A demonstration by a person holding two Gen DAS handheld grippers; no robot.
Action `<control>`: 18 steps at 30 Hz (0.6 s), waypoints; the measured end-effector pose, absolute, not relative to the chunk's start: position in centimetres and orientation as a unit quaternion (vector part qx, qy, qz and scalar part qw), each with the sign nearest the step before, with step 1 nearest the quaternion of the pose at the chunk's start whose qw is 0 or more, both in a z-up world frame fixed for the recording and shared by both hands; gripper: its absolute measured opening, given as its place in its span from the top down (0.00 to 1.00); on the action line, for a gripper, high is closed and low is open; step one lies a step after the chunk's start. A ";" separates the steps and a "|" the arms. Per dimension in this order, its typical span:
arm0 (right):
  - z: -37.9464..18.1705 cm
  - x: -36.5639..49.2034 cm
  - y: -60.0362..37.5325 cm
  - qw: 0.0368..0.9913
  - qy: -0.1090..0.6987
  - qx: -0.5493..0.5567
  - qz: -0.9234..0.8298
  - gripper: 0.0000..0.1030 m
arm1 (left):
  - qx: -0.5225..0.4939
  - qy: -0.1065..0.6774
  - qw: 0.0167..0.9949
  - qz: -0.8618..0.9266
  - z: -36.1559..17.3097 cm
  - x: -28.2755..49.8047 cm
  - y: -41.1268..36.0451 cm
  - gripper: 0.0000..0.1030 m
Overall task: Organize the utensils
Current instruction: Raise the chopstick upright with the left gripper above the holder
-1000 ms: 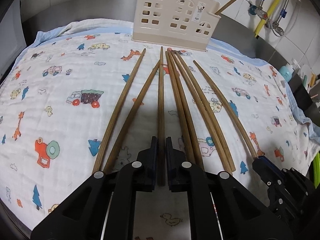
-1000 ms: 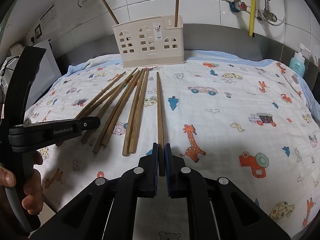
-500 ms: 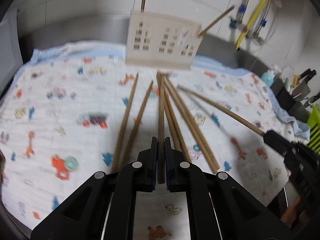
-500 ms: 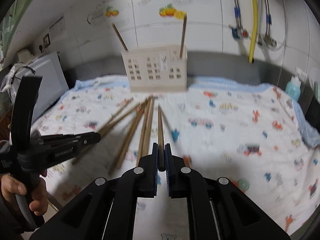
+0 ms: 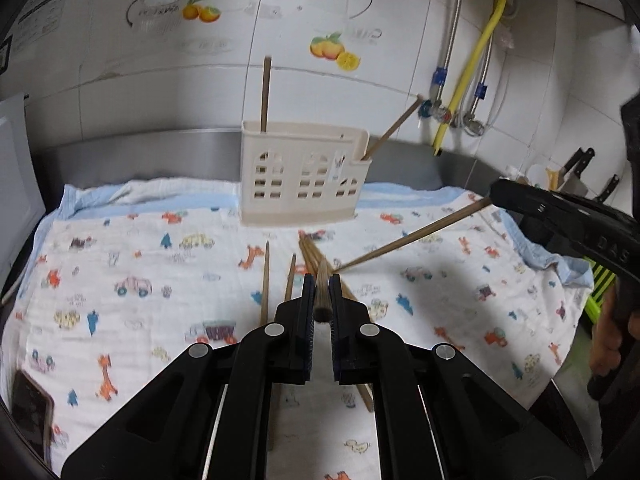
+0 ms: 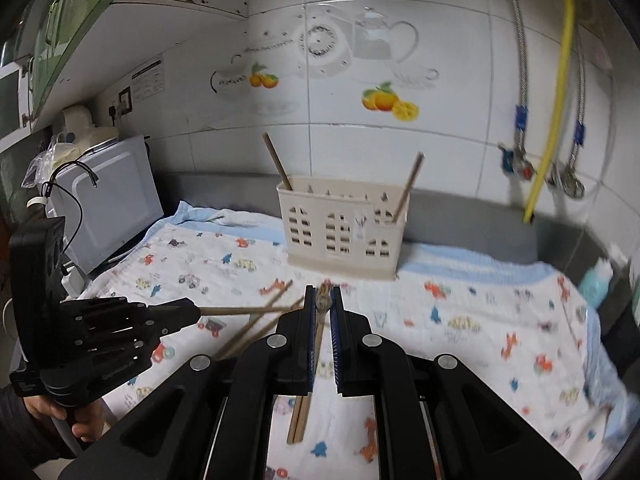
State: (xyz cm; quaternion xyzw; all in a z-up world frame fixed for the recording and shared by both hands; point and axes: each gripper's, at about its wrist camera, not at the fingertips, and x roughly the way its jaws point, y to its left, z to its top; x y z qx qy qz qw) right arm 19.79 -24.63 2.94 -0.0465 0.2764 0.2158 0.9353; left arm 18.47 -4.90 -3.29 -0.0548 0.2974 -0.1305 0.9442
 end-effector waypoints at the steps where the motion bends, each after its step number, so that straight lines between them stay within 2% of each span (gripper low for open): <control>1: 3.4 20.1 -24.5 0.935 0.276 -0.048 0.218 0.93 | -0.056 0.298 0.943 -0.134 -3.0 18.7 -4.8 0.94; 18: 15.9 27.6 -23.4 0.960 0.197 -0.071 0.186 0.94 | -0.012 0.274 0.949 -0.154 2.3 21.3 -4.1 0.94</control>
